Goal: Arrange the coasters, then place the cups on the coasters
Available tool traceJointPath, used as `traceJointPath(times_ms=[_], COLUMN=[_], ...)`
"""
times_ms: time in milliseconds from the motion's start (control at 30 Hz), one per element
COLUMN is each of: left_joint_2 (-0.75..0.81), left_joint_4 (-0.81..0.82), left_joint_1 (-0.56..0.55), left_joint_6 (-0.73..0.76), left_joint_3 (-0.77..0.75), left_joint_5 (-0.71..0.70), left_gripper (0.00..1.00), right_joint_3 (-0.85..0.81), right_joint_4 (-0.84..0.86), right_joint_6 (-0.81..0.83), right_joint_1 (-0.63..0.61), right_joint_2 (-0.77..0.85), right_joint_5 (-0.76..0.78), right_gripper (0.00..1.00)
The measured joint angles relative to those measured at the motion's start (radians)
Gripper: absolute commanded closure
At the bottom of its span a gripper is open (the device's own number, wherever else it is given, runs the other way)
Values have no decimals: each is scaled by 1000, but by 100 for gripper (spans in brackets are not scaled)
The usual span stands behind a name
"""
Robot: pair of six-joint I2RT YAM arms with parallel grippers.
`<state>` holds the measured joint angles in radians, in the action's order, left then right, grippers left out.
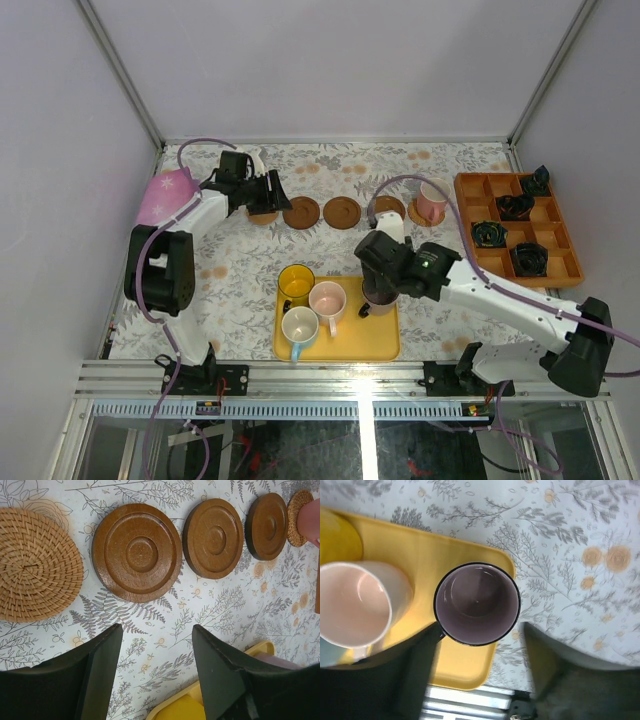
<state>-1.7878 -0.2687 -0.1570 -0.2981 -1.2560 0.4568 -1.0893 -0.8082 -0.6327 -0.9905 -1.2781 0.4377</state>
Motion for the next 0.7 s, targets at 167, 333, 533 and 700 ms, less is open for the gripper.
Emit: traceJointPath(times_ms=[167, 333, 533, 700], left_joint_2=[-5, -5, -5, -5], left_joint_4=[0, 0, 0, 0], left_joint_1=[0, 0, 0, 0], left_joint_6=[0, 0, 0, 0], left_joint_3=[0, 0, 0, 0], left_joint_5=[8, 9, 11, 11], left_gripper=[42, 42, 42, 42], right_joint_3=[38, 89, 95, 109], right_joint_4=[-59, -128, -198, -192], right_joint_6=[-140, -260, -335, -336], right_joint_1=[0, -1, 0, 14], right_joint_2=[55, 58, 6, -42], right_joint_5=[68, 85, 103, 101], right_gripper=[100, 100, 100, 100])
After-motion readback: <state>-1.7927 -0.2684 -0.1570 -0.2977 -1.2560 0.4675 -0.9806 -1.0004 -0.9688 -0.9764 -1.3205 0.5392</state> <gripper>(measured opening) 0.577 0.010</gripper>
